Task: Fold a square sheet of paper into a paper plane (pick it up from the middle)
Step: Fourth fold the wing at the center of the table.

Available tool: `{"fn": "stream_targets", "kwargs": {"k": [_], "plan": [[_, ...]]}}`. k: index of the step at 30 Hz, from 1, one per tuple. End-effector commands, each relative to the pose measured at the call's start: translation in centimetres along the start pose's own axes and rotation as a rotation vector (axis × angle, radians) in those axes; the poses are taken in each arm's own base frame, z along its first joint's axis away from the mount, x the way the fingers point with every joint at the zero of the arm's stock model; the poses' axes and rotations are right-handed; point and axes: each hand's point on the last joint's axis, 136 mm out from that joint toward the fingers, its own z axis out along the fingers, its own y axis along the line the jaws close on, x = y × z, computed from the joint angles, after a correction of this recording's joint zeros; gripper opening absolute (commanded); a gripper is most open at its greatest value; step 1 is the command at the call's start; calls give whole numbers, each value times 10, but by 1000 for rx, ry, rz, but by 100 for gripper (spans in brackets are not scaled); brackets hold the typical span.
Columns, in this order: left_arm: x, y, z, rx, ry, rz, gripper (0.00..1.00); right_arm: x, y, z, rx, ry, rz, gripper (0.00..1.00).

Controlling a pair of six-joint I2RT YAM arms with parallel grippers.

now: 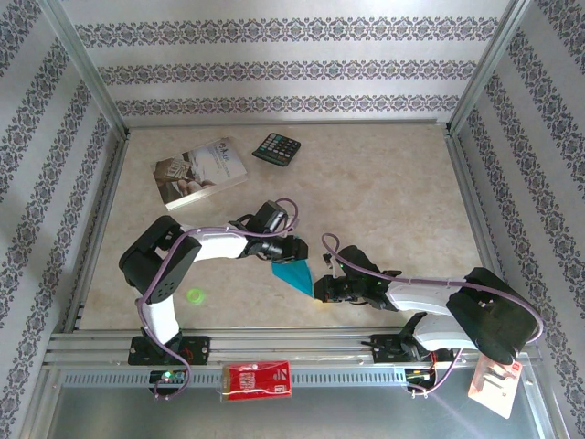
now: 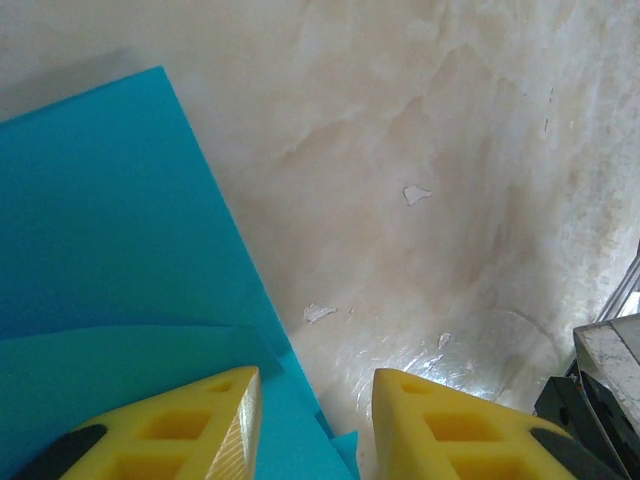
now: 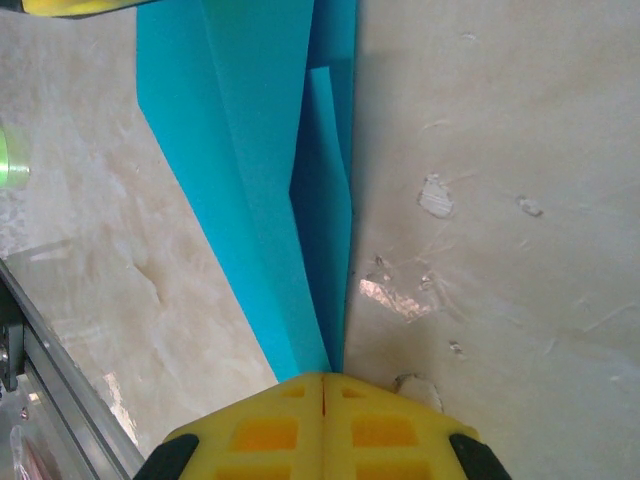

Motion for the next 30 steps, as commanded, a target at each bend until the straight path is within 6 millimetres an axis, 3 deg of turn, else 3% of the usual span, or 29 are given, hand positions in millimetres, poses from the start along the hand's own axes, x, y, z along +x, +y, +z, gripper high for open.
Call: {"fn": "stream_targets", "kwargs": {"k": [1, 7, 22, 30], "plan": [[-1, 14, -2, -41, 1, -9, 34, 20, -37, 7, 145, 48, 27, 1], [-1, 16, -1, -40, 1, -15, 34, 20, -37, 7, 144, 49, 27, 1], [-7, -15, 3, 109, 5, 3, 35, 20, -37, 8, 146, 52, 28, 1], [-5, -1, 7, 49, 13, -8, 35, 20, -37, 7, 143, 49, 29, 1]]}}
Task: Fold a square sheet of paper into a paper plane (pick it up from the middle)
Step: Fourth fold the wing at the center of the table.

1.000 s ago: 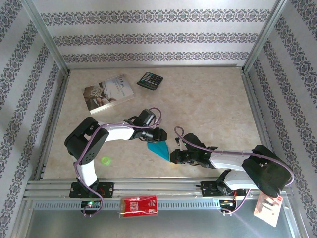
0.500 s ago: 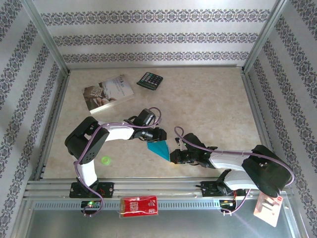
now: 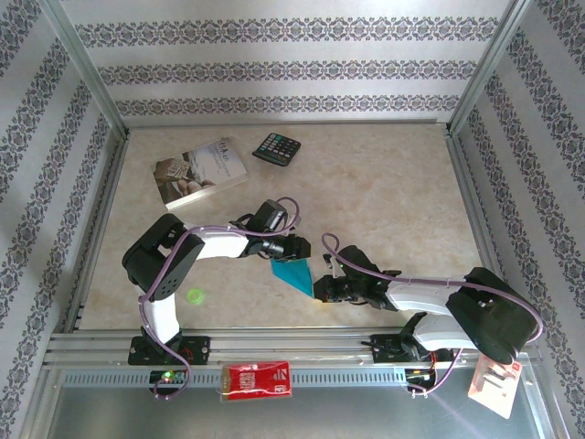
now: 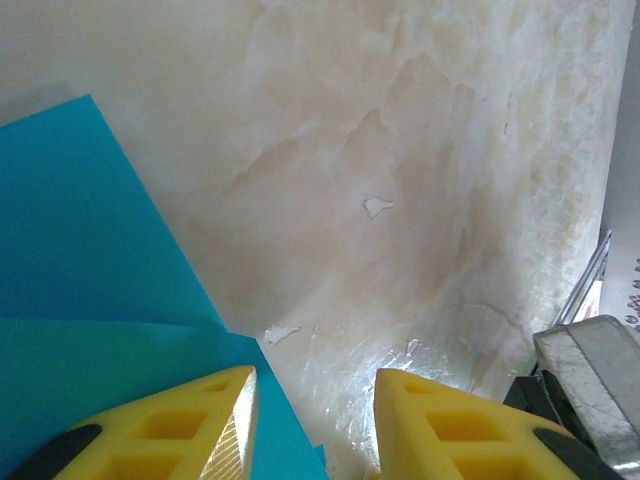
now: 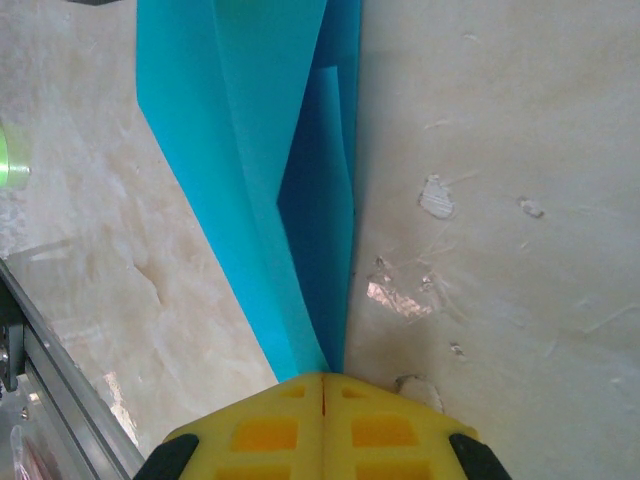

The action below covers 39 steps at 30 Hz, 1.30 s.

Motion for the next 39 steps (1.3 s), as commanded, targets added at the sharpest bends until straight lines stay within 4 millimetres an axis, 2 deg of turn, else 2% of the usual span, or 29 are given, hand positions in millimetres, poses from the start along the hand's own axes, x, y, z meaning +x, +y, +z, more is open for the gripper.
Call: {"fn": "stream_targets", "kwargs": {"k": [1, 8, 17, 23, 32, 35, 36, 39], "plan": [[-1, 11, 1, -34, 4, -16, 35, 20, -37, 7, 143, 48, 28, 1], [-1, 15, 3, -49, 8, -13, 34, 20, -36, 7, 142, 49, 28, 1], [6, 34, 7, -103, 20, -34, 34, 13, -28, -1, 119, 23, 17, 5], [10, 40, 9, -113, 30, -38, 34, 2, -10, -8, 61, -7, 3, 9], [11, 42, 9, -117, 32, -42, 33, -23, 20, -37, -11, -104, -37, 13], [11, 42, 8, -116, 33, -43, 33, -23, 28, -37, -36, -96, -50, 13], [11, 42, 8, -117, 30, -42, 34, -31, 41, -39, -59, -111, -70, 13], [11, 42, 7, -116, 30, -43, 33, -31, 52, -33, -74, -89, -96, 13]]}}
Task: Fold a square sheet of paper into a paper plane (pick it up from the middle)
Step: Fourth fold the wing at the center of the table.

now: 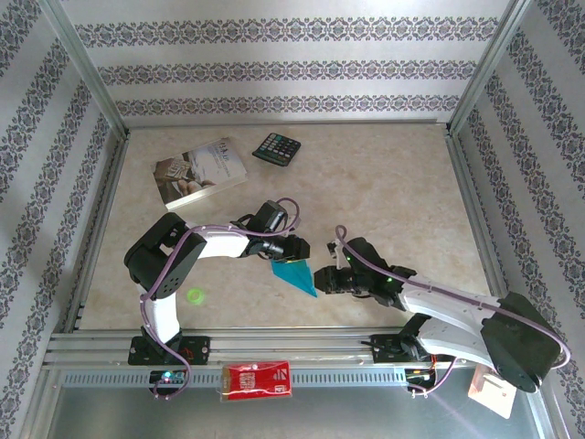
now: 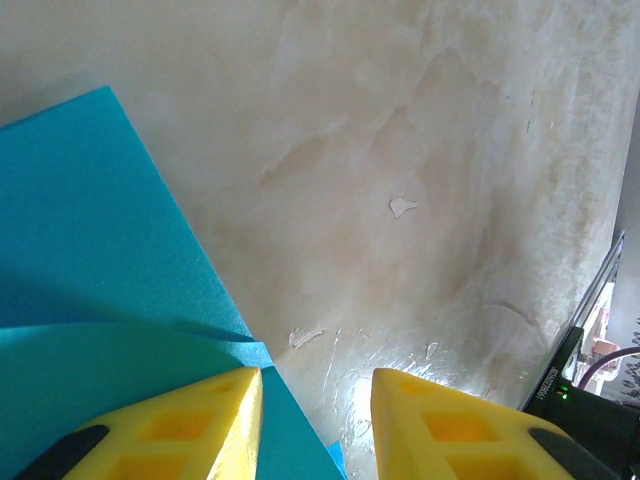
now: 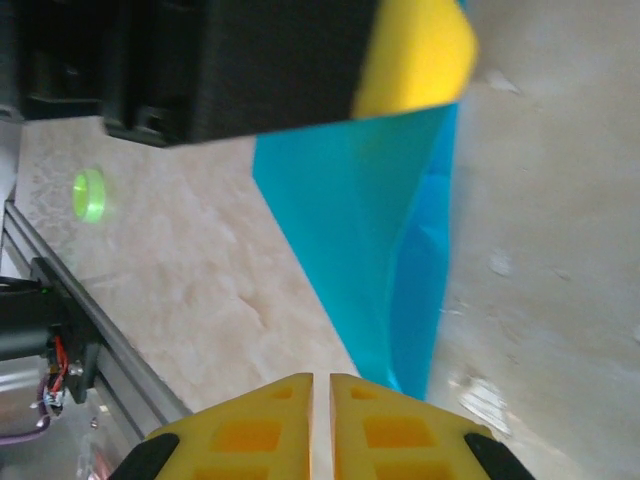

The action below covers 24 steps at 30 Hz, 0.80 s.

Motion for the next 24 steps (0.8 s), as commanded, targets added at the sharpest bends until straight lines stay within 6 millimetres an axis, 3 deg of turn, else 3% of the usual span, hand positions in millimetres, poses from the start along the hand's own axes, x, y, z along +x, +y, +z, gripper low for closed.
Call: {"fn": "stream_targets", "kwargs": {"k": [1, 4, 11, 17, 24], "plan": [[11, 35, 6, -99, 26, -38, 33, -6, 18, 7, -28, 19, -54, 13], [11, 35, 6, -99, 29, -39, 33, -6, 20, 18, -24, 50, -65, 11], [10, 33, 5, -96, 26, -37, 33, 5, -8, 37, 41, 110, -49, 8], [10, 33, 4, -97, 28, -32, 33, 16, -34, 37, 85, 127, -14, 7], [10, 34, 5, -100, 28, -32, 33, 30, -50, 37, 114, 154, 8, 6]]}}
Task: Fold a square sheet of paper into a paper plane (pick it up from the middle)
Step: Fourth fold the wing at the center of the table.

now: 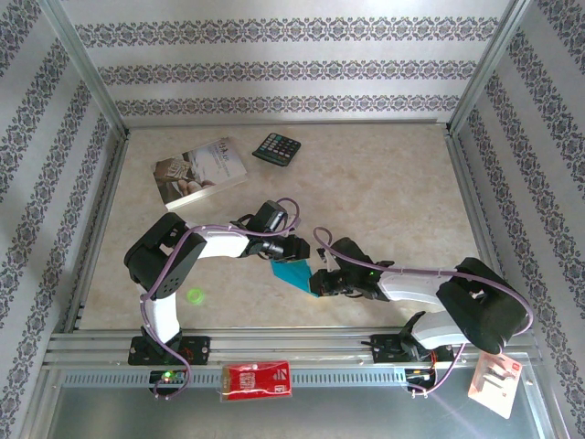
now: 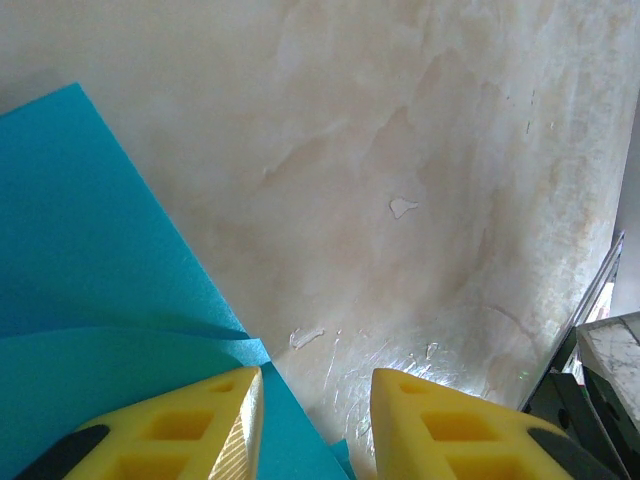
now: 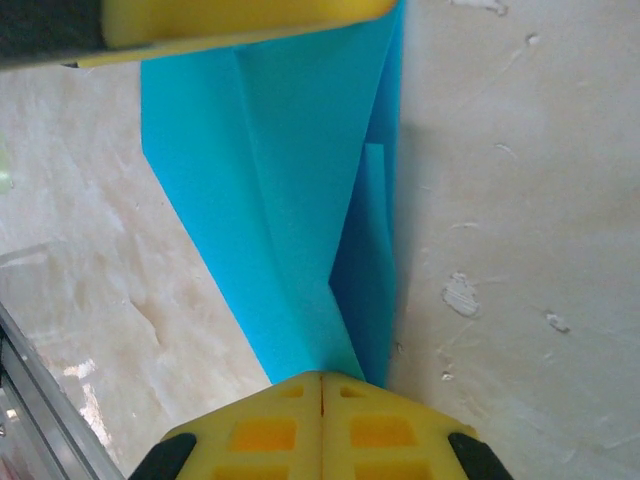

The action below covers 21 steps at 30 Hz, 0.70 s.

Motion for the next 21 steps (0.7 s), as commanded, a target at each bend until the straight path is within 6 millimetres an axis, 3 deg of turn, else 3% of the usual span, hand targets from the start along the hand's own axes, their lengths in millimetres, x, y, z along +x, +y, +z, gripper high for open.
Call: {"fn": "stream_targets", "kwargs": {"k": [1, 4, 9, 13, 21], "plan": [[10, 34, 5, -100, 30, -33, 33, 15, -16, 3, 34, 46, 12, 6], [10, 35, 5, -101, 28, -33, 33, 9, -9, -4, 11, 32, 9, 6], [10, 35, 5, -102, 28, -34, 33, -14, 24, -19, -80, -39, -13, 7], [10, 35, 5, -101, 28, -35, 33, -24, 40, -19, -118, -51, -27, 7], [9, 34, 5, -98, 28, -35, 33, -28, 28, 1, -76, -15, -38, 6]]}}
